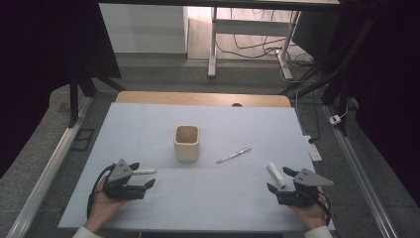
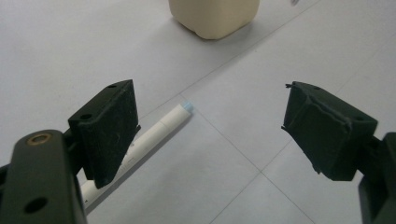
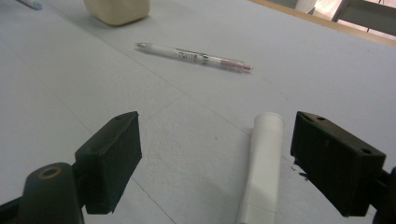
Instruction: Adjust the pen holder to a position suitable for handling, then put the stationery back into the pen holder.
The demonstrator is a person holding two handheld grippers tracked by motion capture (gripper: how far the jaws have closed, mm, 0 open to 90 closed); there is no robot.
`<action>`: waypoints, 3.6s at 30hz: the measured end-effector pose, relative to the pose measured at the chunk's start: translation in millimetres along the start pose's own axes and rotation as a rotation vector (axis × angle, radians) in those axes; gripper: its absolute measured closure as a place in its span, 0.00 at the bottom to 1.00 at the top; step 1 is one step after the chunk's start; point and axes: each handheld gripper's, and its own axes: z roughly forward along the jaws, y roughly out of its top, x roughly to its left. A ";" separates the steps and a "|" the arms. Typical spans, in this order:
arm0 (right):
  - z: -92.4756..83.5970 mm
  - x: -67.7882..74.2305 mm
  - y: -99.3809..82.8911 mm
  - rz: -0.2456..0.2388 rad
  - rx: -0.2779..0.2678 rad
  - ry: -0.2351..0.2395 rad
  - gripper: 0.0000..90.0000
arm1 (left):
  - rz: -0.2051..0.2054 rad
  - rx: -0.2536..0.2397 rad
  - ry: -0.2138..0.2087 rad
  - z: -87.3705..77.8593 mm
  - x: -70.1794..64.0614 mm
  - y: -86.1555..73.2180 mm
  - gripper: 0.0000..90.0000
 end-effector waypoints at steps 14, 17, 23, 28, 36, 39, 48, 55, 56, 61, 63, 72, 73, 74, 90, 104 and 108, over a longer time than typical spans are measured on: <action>0.9 3.7 -0.4 -0.016 0.011 0.002 0.18 | 0.006 -0.006 0.002 -1.8 -1.7 -1.9 0.20; 2.0 4.6 -0.3 -0.022 0.017 0.006 0.18 | 0.007 -0.009 0.001 -2.1 -2.0 -1.8 0.20; 1.7 3.0 -1.5 -0.016 0.020 0.014 0.21 | 0.010 -0.005 -0.001 -1.0 -2.0 -1.5 0.20; 0.2 4.2 -0.2 -0.013 0.013 0.010 0.21 | 0.013 -0.006 0.001 -1.7 -2.0 -1.6 0.20; 0.0 4.4 1.9 -0.009 0.011 0.018 0.22 | 0.014 -0.005 -0.001 -0.8 -1.4 -1.2 0.20; 0.1 4.9 2.9 -0.016 0.012 0.020 0.22 | 0.014 -0.004 -0.002 -0.7 -1.7 -1.0 0.20; 6.4 9.7 33.0 -0.058 -0.002 0.071 0.24 | 0.017 0.003 0.003 0.1 -2.7 -0.4 0.20; 7.3 16.2 38.2 -0.071 0.004 0.103 0.24 | 0.020 0.003 0.005 1.6 -3.4 1.3 0.20; 7.1 16.5 38.8 -0.070 0.004 0.104 0.24 | 0.021 0.004 0.004 2.0 -3.5 1.5 0.20; 8.6 16.6 42.4 -0.078 0.021 0.121 0.24 | 0.023 0.005 -0.001 3.1 -3.0 2.3 0.20; 11.4 16.8 43.3 -0.092 0.033 0.132 0.24 | 0.021 0.005 -0.002 3.2 -2.6 2.2 0.20; 22.3 18.0 50.2 -0.104 0.054 0.155 0.23 | 0.015 0.006 -0.002 2.5 -2.3 1.3 0.20; 23.0 17.2 51.5 -0.106 0.058 0.158 0.23 | 0.015 0.006 -0.002 2.5 -2.3 1.3 0.20; 24.3 16.5 53.0 -0.107 0.062 0.161 0.23 | 0.012 0.005 -0.003 2.4 -2.2 0.8 0.20; 41.2 9.3 73.0 -0.094 0.043 0.089 0.25 | 0.019 0.013 -0.009 4.7 -3.0 -0.1 0.20; 49.5 -4.0 85.3 -0.088 0.091 0.122 0.28 | 0.024 0.015 -0.006 5.7 -2.9 0.0 0.20; 57.1 -6.0 90.6 -0.115 0.107 0.136 0.26 | 0.024 0.014 -0.005 5.2 -3.0 0.0 0.20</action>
